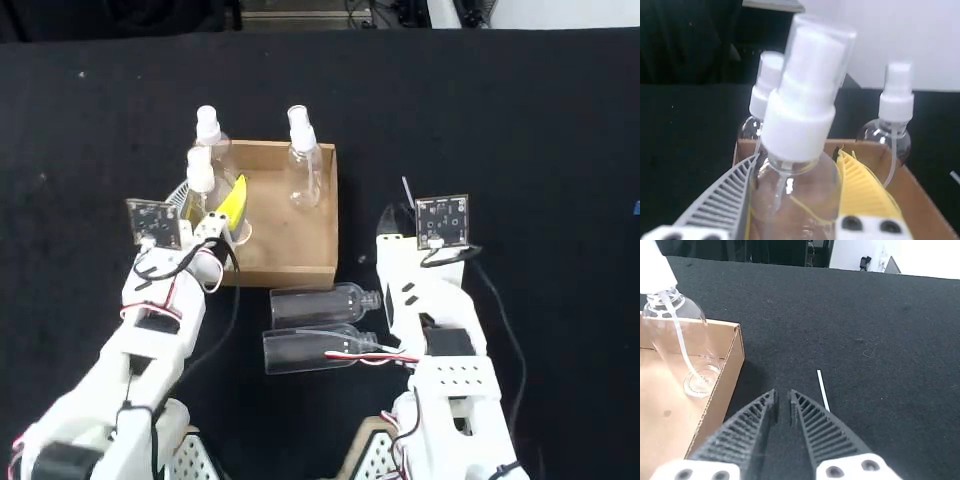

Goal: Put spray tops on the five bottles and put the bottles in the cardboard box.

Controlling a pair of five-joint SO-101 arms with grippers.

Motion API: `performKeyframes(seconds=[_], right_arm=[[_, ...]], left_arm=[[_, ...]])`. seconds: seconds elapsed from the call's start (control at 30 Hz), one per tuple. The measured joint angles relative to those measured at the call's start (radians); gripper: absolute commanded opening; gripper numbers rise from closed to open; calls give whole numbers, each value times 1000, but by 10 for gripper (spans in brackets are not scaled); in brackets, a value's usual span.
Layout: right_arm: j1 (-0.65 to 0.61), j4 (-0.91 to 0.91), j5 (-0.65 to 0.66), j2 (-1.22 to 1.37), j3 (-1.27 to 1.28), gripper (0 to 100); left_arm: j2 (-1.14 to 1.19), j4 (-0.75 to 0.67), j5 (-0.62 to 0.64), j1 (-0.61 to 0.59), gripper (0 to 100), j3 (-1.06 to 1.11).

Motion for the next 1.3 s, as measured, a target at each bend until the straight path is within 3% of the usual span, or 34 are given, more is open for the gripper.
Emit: performKeyframes(seconds=[0.2, 0.83, 1.3], right_arm=[[0, 0, 0, 0, 0, 25], [0, 0, 0, 0, 0, 25], [0, 0, 0, 0, 0, 25]], left_arm=[[110, -12, -118, -20, 31, -40], [233, -17, -97, -35, 31, -126], [450, -292, -97, -37, 31, -127]])
